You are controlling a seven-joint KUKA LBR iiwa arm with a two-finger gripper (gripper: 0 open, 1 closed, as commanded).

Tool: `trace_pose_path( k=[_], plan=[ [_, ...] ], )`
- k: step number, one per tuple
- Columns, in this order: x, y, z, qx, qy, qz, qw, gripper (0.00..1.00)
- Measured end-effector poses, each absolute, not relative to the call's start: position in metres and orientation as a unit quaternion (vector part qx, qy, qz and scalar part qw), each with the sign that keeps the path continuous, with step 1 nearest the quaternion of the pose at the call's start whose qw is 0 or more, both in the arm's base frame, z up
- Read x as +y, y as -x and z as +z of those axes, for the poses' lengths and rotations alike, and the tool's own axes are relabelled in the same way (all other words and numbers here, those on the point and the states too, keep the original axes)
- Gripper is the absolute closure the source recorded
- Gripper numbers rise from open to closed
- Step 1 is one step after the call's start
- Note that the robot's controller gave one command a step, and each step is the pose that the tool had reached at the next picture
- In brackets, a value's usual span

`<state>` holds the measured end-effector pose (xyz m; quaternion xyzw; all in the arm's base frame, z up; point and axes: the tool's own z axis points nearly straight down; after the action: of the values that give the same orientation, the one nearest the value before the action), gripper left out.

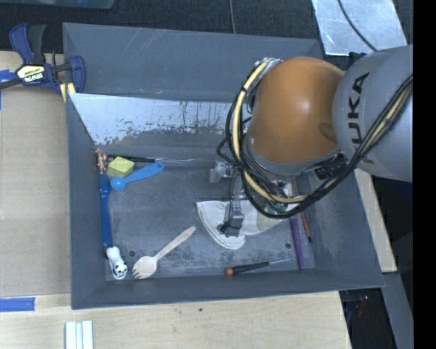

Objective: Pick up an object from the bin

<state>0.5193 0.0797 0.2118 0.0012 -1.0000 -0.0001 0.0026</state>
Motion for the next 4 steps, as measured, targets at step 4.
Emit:
trace_pose_path(
  k=[4],
  plan=[
    [0.028,-0.487,0.100,-0.983,0.185,0.000,-0.001,0.00]
  ],
)
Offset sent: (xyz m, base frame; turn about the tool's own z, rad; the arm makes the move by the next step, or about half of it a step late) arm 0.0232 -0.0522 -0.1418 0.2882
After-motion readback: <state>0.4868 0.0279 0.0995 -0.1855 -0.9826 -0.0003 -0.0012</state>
